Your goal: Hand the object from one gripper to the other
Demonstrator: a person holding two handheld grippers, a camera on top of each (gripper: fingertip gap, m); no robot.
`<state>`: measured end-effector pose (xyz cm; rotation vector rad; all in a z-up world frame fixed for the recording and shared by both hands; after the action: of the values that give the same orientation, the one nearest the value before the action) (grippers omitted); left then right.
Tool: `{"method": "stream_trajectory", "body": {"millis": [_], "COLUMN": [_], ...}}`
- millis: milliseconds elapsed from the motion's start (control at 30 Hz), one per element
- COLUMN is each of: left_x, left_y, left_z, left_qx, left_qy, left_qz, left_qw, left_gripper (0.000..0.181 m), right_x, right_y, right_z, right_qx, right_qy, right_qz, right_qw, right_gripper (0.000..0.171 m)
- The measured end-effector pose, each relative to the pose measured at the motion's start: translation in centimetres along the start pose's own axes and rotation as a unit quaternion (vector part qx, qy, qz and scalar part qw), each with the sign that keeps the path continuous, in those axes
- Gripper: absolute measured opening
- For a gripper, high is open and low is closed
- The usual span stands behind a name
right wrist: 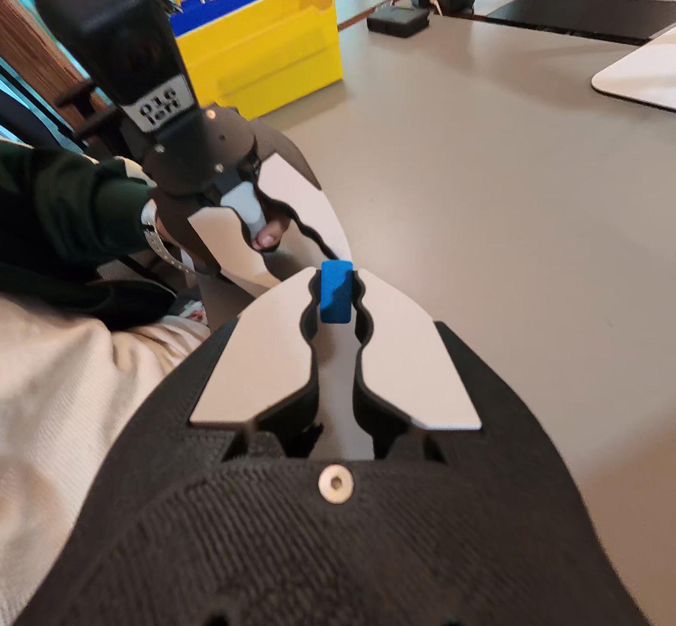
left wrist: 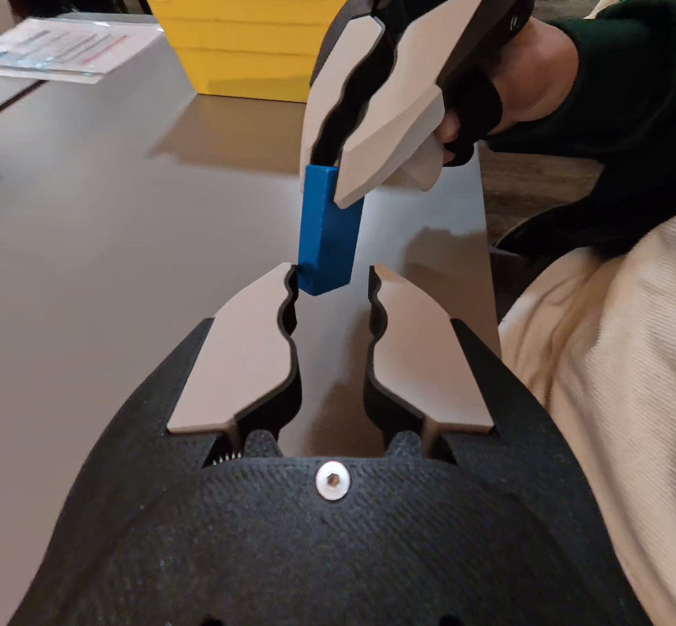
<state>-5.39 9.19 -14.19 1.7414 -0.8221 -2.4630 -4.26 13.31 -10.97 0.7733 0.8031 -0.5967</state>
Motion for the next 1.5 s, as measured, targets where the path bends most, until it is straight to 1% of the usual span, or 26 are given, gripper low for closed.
{"method": "stream_trajectory", "body": {"millis": [33, 100, 167, 233, 300, 400, 467, 567, 667, 800, 967, 1067, 1133, 1367, 1433, 1500], "left_x": [0.0, -0.2, -0.6, -1.0, -1.5, -2.3, -2.7, -3.6, -4.7, -5.5, -6.5, -6.8, -6.9, -7.1, -7.1, -7.2], "left_y": [-0.1, -0.3, -0.4, -0.4, -0.2, 0.4, 0.9, 1.9, 2.9, 3.3, 4.1, 4.4, 4.5, 4.5, 4.6, 4.7], "left_z": [-0.2, -0.6, -1.3, -2.1, -2.1, -1.9, -1.6, -2.1, -3.3, -5.6, -7.5, -7.9, -8.0, -8.7, -8.8, -8.6], "left_qx": [0.008, 0.023, 0.054, 0.095, 0.111, 0.140, 0.163, 0.239, 0.319, 0.398, 0.497, 0.523, 0.531, 0.548, 0.548, 0.539], "left_qy": [0.006, 0.019, 0.031, 0.054, 0.083, 0.134, 0.172, 0.225, 0.252, 0.253, 0.299, 0.310, 0.318, 0.320, 0.317, 0.308], "left_qz": [-0.002, -0.010, -0.030, -0.051, -0.077, -0.130, -0.169, -0.226, -0.266, -0.268, -0.285, -0.290, -0.291, -0.289, -0.290, -0.296], "left_qw": [1.000, 0.999, 0.998, 0.993, 0.987, 0.972, 0.957, 0.917, 0.874, 0.840, 0.763, 0.739, 0.729, 0.717, 0.717, 0.726], "left_gripper": [0.035, 0.036, 0.039, 0.038, 0.039, 0.041, 0.044, 0.042, 0.042, 0.043, 0.039, 0.037, 0.037, 0.033, 0.033, 0.032], "right_x": [-0.1, 0.0, -0.1, -0.3, -0.6, -1.2, -1.7, -2.0, -1.5, -0.8, -0.8, -0.9, -0.9, -0.5, -0.5, -0.8], "right_y": [0.0, -0.2, -0.2, 0.0, 0.2, 1.0, 1.6, 2.6, 2.9, 2.9, 3.7, 4.2, 4.4, 4.4, 4.4, 4.4], "right_z": [0.2, 0.4, 0.8, 1.1, 1.3, 1.5, 2.3, 4.4, 6.3, 8.1, 9.8, 10.4, 10.7, 11.6, 11.6, 11.4], "right_qx": [-0.005, -0.015, -0.032, -0.063, -0.093, -0.142, -0.190, -0.274, -0.322, -0.364, -0.425, -0.448, -0.457, -0.468, -0.468, -0.464], "right_qy": [-0.004, -0.008, -0.008, -0.020, -0.039, -0.066, -0.071, -0.052, -0.018, 0.012, 0.009, 0.008, 0.013, 0.034, 0.033, 0.026], "right_qz": [-0.005, -0.006, -0.012, -0.025, -0.038, -0.059, -0.074, -0.083, -0.074, -0.062, -0.069, -0.074, -0.076, -0.074, -0.075, -0.083], "right_qw": [1.000, 1.000, 0.999, 0.997, 0.994, 0.986, 0.976, 0.957, 0.944, 0.929, 0.903, 0.891, 0.886, 0.880, 0.880, 0.881], "right_gripper": [0.016, 0.016, 0.016, 0.016, 0.016, 0.016, 0.016, 0.015, 0.015, 0.015, 0.016, 0.015, 0.015, 0.015, 0.015, 0.015]}}
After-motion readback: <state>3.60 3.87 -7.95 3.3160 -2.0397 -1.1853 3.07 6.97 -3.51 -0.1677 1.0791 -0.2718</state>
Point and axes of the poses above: each gripper's, where its closed fingertips meet, y back along the fingers, x out of its underside, z = x × y across the jaws, the point moved 2 cm from there along y, back along the fingers, and after that the axes turned 14 degrees about -y, right-handed, at the moved point
